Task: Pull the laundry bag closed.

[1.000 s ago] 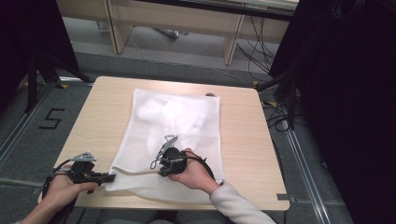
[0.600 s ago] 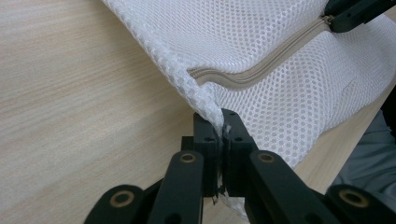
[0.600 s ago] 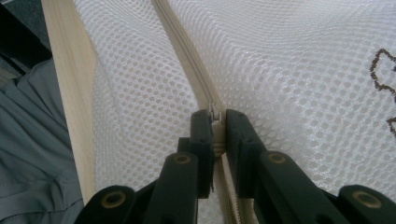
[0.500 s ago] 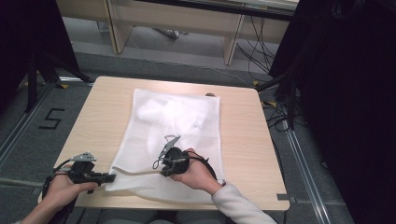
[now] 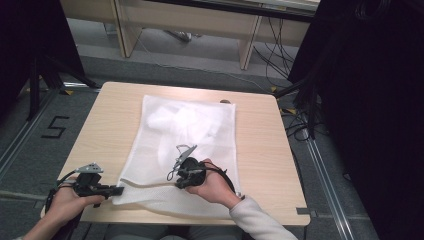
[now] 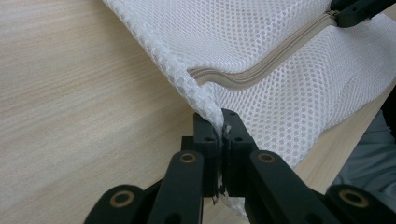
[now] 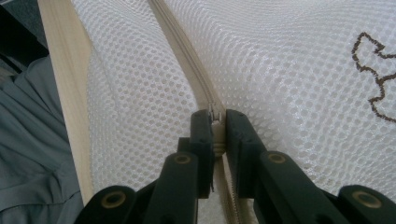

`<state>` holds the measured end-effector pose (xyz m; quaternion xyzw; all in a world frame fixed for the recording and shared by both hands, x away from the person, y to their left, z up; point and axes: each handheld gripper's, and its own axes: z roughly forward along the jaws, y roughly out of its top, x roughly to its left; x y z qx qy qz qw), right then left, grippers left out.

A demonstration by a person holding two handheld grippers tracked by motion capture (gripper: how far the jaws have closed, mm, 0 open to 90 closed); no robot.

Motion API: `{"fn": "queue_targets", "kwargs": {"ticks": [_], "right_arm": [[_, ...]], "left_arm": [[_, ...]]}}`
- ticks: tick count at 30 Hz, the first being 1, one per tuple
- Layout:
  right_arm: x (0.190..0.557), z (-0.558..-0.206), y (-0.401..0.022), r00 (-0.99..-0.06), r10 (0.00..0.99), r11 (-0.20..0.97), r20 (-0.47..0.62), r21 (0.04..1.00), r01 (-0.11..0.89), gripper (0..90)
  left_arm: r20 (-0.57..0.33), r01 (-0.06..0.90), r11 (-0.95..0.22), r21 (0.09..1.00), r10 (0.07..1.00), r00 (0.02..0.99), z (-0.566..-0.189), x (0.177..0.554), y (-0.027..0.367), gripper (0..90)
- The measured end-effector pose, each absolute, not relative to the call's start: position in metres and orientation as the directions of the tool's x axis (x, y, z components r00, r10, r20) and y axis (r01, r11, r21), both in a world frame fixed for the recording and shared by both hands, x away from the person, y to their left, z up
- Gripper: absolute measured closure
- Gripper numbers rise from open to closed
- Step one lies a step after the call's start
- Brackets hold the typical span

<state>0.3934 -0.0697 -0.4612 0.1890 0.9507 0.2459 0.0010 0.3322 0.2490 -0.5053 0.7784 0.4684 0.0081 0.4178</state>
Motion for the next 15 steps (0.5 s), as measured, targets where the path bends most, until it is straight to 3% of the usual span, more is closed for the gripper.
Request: {"fn": "queue_targets", "kwargs": {"ticks": [15], "right_arm": [[0.3935,-0.4600,-0.0736,-0.926,0.366,0.805,0.092,0.468,0.365,82.3]], "left_arm": [[-0.378,0.723,-0.214,0.657,0.736,0.561,-0.5054,0.3324,0.2494,86.0]]}}
